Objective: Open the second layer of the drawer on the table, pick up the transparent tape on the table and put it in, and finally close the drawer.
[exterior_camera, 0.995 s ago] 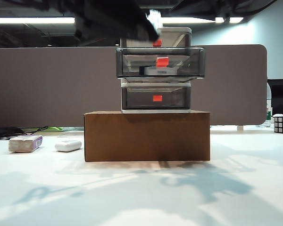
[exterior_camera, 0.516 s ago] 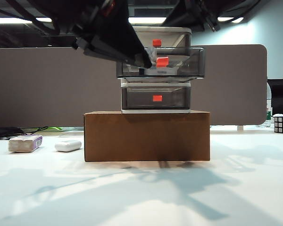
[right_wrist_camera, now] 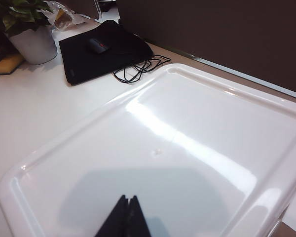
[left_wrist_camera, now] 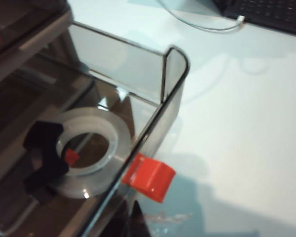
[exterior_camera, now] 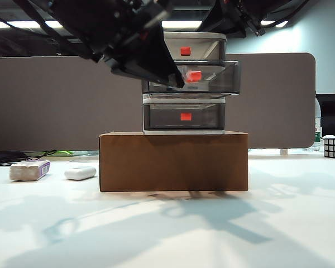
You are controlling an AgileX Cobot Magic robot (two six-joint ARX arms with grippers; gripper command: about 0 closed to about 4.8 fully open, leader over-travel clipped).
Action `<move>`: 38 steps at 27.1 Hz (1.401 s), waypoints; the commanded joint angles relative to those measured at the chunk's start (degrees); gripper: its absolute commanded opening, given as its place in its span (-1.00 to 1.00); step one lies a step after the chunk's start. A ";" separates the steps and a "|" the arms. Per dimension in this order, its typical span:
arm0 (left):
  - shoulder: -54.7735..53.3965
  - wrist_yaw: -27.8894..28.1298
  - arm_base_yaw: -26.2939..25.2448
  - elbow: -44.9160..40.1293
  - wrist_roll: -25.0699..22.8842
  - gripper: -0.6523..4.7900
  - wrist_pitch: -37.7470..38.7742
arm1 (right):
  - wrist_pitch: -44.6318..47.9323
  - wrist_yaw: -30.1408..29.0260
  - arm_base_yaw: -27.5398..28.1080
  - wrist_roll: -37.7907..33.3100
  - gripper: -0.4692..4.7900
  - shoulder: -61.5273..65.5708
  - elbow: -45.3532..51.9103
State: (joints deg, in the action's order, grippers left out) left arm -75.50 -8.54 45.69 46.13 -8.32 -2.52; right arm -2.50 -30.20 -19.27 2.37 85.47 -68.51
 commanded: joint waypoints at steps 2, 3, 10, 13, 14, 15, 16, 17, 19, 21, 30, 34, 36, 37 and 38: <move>-1.97 4.70 -0.07 0.07 -0.26 -0.78 -6.05 | -3.54 -0.57 -0.11 -0.13 -0.84 0.39 0.31; -2.38 5.27 -0.07 0.07 -0.26 -0.78 -7.04 | -3.54 -0.63 -0.11 -0.13 -0.84 0.37 0.31; -7.17 11.08 -0.04 0.07 -0.26 -0.78 -14.97 | -4.79 -0.81 -0.11 0.87 -0.84 0.37 0.31; -8.63 12.90 0.02 0.07 -0.26 -0.78 -17.16 | -5.07 -0.81 -0.11 0.90 -0.84 0.37 0.31; -9.01 13.22 0.02 0.07 -0.26 -0.78 -17.59 | -5.05 -0.81 -0.11 0.90 -0.84 0.37 0.31; -9.35 13.94 0.02 0.07 -0.26 -0.78 -17.94 | -5.05 -0.81 -0.11 0.90 -0.84 0.37 0.31; -9.57 14.23 0.02 0.07 -0.28 -0.78 -18.16 | -5.05 -0.81 -0.11 0.90 -0.84 0.37 0.31; -9.62 14.99 0.02 0.07 -0.31 -0.78 -18.16 | -5.07 -0.81 -0.11 0.90 -0.84 0.35 0.31; -9.66 17.16 0.20 0.07 -1.60 -0.78 -18.27 | -5.09 -0.81 -0.11 0.90 -0.84 0.35 0.31; -9.66 19.91 0.74 0.07 -4.17 -0.78 -19.15 | -5.07 -0.81 -0.11 0.90 -0.84 0.35 0.31; -8.61 16.81 0.94 0.07 -3.48 -0.78 -20.24 | -5.01 -0.79 -0.11 2.36 -0.84 0.22 0.31; -0.24 7.06 2.10 -1.42 -2.21 -0.78 -11.82 | -6.29 -0.74 -0.11 5.70 -0.84 -3.89 0.46; 4.57 3.61 2.08 -3.15 -2.12 -0.78 -8.87 | -8.22 -0.26 -0.11 7.34 -0.84 -6.69 0.48; 7.37 3.17 2.05 -4.07 -2.10 -0.78 -7.08 | -9.66 0.24 -0.11 8.52 -0.84 -8.20 0.57; 10.86 3.23 2.08 -5.22 -2.16 -0.78 -4.59 | -11.63 0.98 -0.11 9.88 -0.84 -10.16 0.66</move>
State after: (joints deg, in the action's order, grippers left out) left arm -68.75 -4.36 47.86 42.06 -10.66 -11.07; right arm -12.43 -30.04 -19.33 9.67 77.73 -67.57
